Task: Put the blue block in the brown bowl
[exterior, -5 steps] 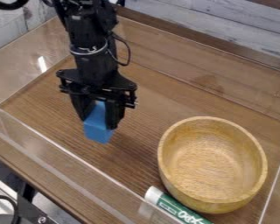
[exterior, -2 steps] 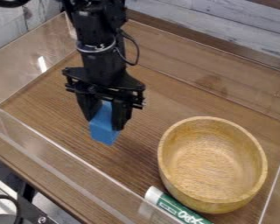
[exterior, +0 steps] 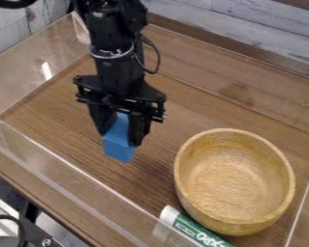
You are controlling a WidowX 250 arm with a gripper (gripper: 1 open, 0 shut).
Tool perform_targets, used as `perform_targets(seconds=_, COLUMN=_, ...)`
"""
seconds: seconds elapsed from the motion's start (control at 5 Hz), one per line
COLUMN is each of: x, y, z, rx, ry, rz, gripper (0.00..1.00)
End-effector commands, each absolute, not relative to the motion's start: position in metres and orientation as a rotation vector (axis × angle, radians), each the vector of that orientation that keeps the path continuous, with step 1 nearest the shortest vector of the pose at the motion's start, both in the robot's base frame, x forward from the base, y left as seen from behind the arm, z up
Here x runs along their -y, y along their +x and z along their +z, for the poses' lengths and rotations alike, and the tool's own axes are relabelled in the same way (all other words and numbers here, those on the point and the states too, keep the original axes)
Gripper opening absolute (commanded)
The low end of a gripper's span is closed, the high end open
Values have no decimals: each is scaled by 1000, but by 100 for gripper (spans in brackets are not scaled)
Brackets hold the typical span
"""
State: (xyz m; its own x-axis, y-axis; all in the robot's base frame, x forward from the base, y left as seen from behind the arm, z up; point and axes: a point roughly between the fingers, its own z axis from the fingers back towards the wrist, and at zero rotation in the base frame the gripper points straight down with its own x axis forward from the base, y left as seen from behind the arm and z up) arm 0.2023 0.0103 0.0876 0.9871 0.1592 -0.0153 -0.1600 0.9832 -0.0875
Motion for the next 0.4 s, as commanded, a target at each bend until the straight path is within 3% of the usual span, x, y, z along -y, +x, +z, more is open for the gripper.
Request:
perform_targets(seconds=0.0, x=-7, y=212, z=103, rx=55, ry=-86, rz=147, gripper=0)
perform_targets(seconds=0.2, x=-2, y=212, z=105, rx=54, ry=-87, rz=141, gripper=0)
